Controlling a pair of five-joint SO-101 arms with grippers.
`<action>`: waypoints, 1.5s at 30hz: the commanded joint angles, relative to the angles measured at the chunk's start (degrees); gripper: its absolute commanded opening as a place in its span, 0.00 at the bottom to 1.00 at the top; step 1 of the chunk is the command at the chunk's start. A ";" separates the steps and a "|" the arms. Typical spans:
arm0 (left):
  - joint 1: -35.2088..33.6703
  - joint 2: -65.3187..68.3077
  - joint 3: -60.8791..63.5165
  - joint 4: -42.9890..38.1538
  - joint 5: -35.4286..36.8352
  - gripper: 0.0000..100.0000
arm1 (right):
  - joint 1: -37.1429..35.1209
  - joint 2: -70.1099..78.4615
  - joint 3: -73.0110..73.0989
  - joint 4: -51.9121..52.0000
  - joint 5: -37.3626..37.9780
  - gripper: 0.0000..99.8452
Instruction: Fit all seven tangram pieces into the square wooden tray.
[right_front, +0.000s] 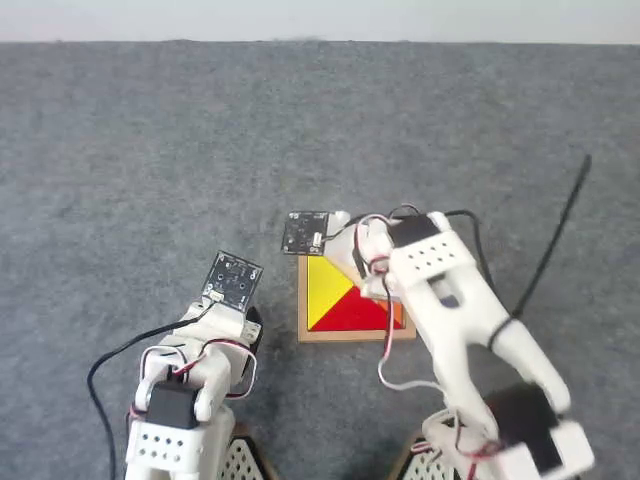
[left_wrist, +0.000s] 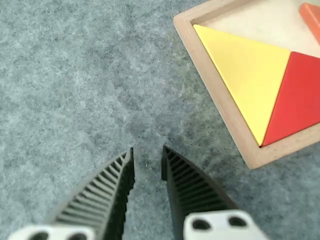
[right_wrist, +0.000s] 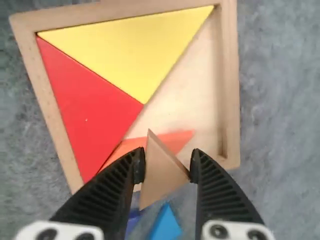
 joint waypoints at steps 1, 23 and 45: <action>0.09 -0.09 -0.40 0.26 0.35 0.09 | -0.57 3.74 -6.24 -0.75 3.25 0.12; 0.09 -0.09 -0.40 0.26 0.35 0.09 | -9.80 20.70 -17.58 -0.66 23.47 0.12; 0.09 -0.09 -0.40 0.26 0.35 0.09 | -8.04 21.49 -24.70 18.77 46.68 0.16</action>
